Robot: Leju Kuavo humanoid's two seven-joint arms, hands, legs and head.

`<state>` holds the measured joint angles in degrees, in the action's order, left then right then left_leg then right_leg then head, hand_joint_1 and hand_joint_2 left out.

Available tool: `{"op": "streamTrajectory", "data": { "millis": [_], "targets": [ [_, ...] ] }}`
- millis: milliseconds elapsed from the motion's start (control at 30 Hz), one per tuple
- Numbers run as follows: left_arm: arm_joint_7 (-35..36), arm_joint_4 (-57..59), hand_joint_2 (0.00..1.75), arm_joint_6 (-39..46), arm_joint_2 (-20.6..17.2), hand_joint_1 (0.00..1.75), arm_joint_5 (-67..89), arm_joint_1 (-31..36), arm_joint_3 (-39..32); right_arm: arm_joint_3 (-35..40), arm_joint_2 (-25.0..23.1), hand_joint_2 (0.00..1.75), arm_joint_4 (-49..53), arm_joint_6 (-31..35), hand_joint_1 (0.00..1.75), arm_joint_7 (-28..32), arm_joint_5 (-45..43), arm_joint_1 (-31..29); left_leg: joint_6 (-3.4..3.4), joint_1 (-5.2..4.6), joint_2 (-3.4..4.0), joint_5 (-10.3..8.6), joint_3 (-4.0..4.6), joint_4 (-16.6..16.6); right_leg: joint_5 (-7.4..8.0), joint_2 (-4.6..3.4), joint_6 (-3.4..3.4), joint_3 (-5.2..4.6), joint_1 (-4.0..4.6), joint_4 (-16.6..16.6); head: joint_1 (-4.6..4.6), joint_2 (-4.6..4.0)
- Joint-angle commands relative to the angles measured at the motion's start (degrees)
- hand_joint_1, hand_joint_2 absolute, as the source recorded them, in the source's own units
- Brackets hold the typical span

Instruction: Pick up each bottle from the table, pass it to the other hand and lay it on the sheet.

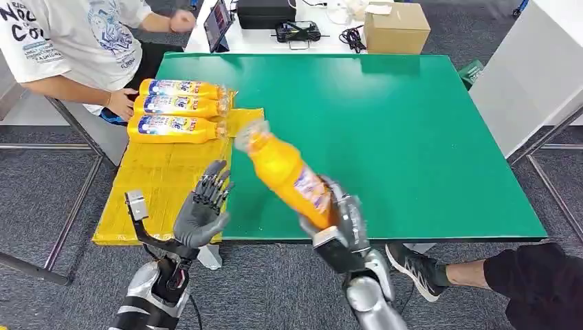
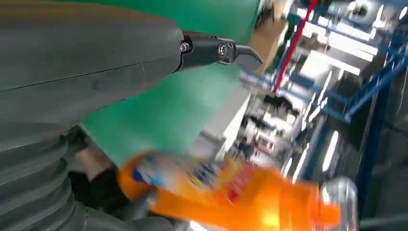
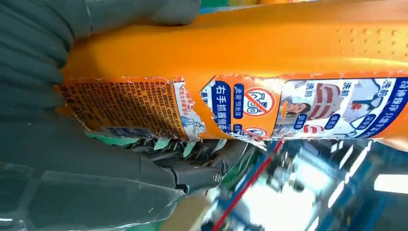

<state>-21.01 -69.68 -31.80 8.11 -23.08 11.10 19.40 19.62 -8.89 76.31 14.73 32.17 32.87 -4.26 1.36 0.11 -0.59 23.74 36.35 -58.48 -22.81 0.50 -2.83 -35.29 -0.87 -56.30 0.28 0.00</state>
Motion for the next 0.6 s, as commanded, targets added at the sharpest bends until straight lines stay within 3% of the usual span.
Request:
{"op": "streamTrajectory", "data": {
  "millis": [33, 133, 167, 200, 400, 467, 500, 600],
  "targets": [
    [0.1, 2.0, 1.75, -1.3, -4.6, 0.0, -0.8, 2.4, 6.9, 7.2, -1.3, 1.75, -12.3, 0.8, 1.61, 1.0, -0.4, -4.0, -0.07, 0.04, 0.22, 0.12, -0.35, 0.1, -0.05, -0.21, 0.11, 0.29, 0.04, 0.1, -0.02, 0.0],
    [0.1, 2.0, 1.75, -1.3, -4.5, 0.0, -0.8, 2.4, 6.9, 7.1, -1.2, 1.75, -12.3, 0.8, 1.61, 1.0, -0.4, -4.0, -0.07, 0.03, 0.1, 0.08, -0.27, 0.1, -0.04, -0.09, 0.1, 0.26, 0.04, 0.1, 0.0, 0.0],
    [0.1, 2.0, 1.75, -1.3, -4.6, 0.0, -0.8, 2.4, 6.9, 7.0, -1.1, 1.75, -12.3, 0.7, 1.61, 1.0, -0.4, -4.1, -0.13, 0.08, 0.2, 0.23, -0.63, 0.1, -0.15, -0.18, 0.2, 0.61, 0.09, 0.1, 0.0, 0.0],
    [0.1, 2.0, 1.75, -1.3, -4.6, 0.0, -0.8, 2.4, 6.9, 7.0, -1.1, 1.75, -12.3, 0.7, 1.61, 1.0, -0.4, -4.1, -0.06, 0.02, 0.1, 0.07, -0.22, 0.0, -0.03, -0.1, 0.09, 0.21, 0.02, 0.1, 0.0, 0.0],
    [0.1, 2.0, 1.75, -1.3, -4.6, 0.0, -0.8, 2.4, 6.9, 7.0, -1.1, 1.75, -12.3, 0.7, 1.61, 1.0, -0.4, -4.1, -0.11, 0.06, 0.2, 0.19, -0.47, 0.0, -0.11, -0.2, 0.17, 0.44, 0.06, 0.1, 0.0, 0.0],
    [0.1, 2.0, 1.75, -1.3, -4.6, 0.0, -0.8, 2.4, 6.9, 7.0, -1.1, 1.75, -12.3, 0.7, 1.61, 1.0, -0.4, -4.1, -0.04, -0.01, 0.04, 0.02, -0.09, 0.0, 0.0, -0.04, 0.06, 0.09, -0.01, 0.1, 0.0, 0.0],
    [0.1, 2.0, 1.75, -1.3, -4.6, 0.0, -0.8, 2.4, 6.9, 7.0, -1.1, 1.75, -12.3, 0.7, 1.61, 1.0, -0.4, -4.1, -0.1, 0.04, 0.13, 0.15, -0.37, 0.0, -0.1, -0.12, 0.15, 0.35, 0.04, 0.1, 0.0, 0.0],
    [0.1, 2.0, 1.75, -1.3, -4.6, 0.0, -0.8, 2.4, 6.9, 7.0, -1.1, 1.75, -12.3, 0.7, 1.61, 1.0, -0.4, -4.1, -0.04, 0.0, 0.07, 0.04, -0.13, 0.0, -0.02, -0.07, 0.07, 0.11, 0.0, 0.1, 0.0, 0.0]
  ]
}}
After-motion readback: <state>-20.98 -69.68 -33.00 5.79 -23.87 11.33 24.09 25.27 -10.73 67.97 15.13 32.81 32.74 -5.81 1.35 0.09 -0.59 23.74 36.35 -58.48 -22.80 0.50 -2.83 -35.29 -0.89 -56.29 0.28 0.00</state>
